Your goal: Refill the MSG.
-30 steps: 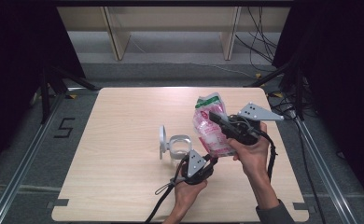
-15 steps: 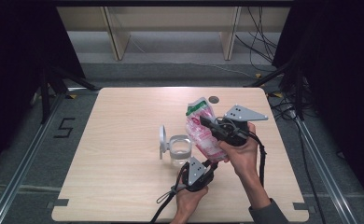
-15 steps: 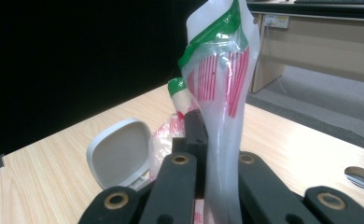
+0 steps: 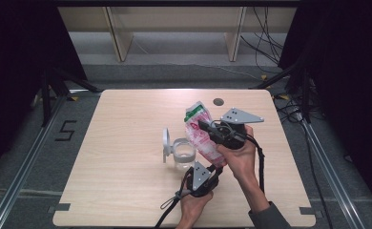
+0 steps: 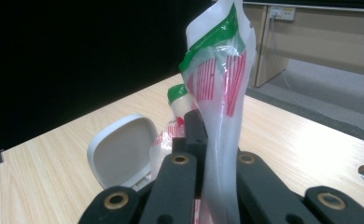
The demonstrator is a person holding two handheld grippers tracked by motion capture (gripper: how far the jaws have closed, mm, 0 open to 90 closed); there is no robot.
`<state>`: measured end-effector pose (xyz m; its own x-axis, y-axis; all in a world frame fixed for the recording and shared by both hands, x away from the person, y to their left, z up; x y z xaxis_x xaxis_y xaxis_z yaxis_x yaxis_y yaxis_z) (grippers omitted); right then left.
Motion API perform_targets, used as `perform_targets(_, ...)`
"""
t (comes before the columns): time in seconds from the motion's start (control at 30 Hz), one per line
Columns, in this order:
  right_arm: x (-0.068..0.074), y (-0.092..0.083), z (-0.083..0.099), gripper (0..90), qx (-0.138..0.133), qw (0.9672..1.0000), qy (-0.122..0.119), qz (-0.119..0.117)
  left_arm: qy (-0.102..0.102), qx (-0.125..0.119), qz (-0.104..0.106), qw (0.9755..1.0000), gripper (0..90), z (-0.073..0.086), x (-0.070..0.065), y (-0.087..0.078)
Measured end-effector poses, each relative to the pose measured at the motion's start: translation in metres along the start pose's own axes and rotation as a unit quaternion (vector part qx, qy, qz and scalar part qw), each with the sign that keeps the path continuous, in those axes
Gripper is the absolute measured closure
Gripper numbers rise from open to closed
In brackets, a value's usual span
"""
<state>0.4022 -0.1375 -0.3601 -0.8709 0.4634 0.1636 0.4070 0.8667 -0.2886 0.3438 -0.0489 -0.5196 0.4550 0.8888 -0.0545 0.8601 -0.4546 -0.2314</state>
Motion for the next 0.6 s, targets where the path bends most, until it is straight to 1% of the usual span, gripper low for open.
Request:
perform_targets(0.03, 0.0, 0.0, 0.0, 90.0, 0.003, 1.0, -0.001, 0.006, -0.015, -0.007, 0.003, 0.9999, 77.1, 0.0, -0.002, 0.001)
perform_targets(0.07, 0.001, 0.002, 0.0, 90.0, 0.0, 1.0, 0.006, 0.0, -0.007, -0.003, -0.002, 1.0, 77.1, 0.0, -0.001, 0.0)
perform_targets(0.1, 0.0, 0.003, 0.0, 90.0, 0.0, 1.0, -0.002, 0.0, -0.002, 0.001, -0.003, 1.0, 77.1, 0.0, 0.0, 0.0)
perform_targets(0.13, 0.0, 0.003, 0.0, 90.0, 0.003, 1.0, -0.007, 0.003, -0.002, -0.001, -0.002, 1.0, 77.1, 0.001, 0.0, 0.001)
perform_targets(0.17, 0.0, 0.004, 0.0, 90.0, 0.005, 0.9999, -0.004, 0.008, -0.002, -0.001, -0.002, 1.0, 77.1, 0.001, 0.0, 0.001)
perform_targets(0.27, 0.0, 0.006, 0.0, 90.0, 0.01, 0.9999, -0.001, 0.006, -0.004, -0.001, -0.002, 1.0, 77.1, 0.001, 0.0, 0.0)
perform_targets(0.3, -0.001, 0.007, 0.0, 90.0, 0.009, 0.9999, -0.006, 0.005, -0.005, -0.001, -0.002, 1.0, 77.1, 0.001, 0.0, 0.001)
perform_targets(0.33, 0.0, 0.008, 0.0, 90.0, 0.009, 0.9999, 0.0, 0.006, -0.007, -0.001, -0.002, 1.0, 77.2, 0.001, 0.0, 0.001)
perform_targets(0.37, 0.001, 0.009, 0.001, 90.0, 0.006, 0.9999, 0.001, 0.013, -0.01, -0.004, -0.003, 0.9999, 77.2, 0.002, -0.001, 0.002)
perform_targets(0.4, 0.001, 0.009, 0.001, 90.0, 0.01, 0.9999, 0.003, 0.008, -0.011, -0.003, -0.003, 0.9999, 77.2, 0.002, -0.001, 0.001)
perform_targets(0.43, -0.001, 0.011, 0.001, 90.0, 0.008, 1.0, -0.004, 0.005, -0.012, -0.002, -0.003, 0.9999, 77.2, 0.002, -0.001, 0.001)
perform_targets(0.47, 0.0, 0.011, 0.001, 90.0, 0.011, 0.9999, 0.0, 0.0, -0.012, -0.002, -0.003, 0.9999, 77.2, 0.002, 0.0, 0.002)
perform_targets(0.5, 0.0, 0.011, 0.0, 90.0, 0.013, 0.9999, -0.002, 0.005, -0.014, -0.003, -0.005, 0.9999, 77.2, 0.002, 0.0, 0.002)
perform_targets(0.53, 0.001, 0.012, 0.0, 90.0, 0.011, 0.9999, 0.001, -0.001, -0.015, -0.003, -0.006, 0.9999, 77.3, 0.002, 0.0, 0.002)
perform_targets(0.6, 0.002, 0.014, 0.0, 90.0, 0.011, 0.9999, 0.003, 0.002, -0.016, -0.003, -0.006, 0.9999, 77.3, 0.001, 0.0, 0.002)
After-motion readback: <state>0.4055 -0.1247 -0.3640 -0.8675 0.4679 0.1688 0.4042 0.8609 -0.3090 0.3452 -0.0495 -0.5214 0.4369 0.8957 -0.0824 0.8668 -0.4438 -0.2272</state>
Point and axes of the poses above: each handheld gripper's, and its own axes: y roughly forward along the jaws, z roughly out of its underside, x roughly to its left, the point moved 2 cm from there along y, roughly forward along the jaws, and after that the axes turned 15 degrees about -z, right-handed, at the moved point
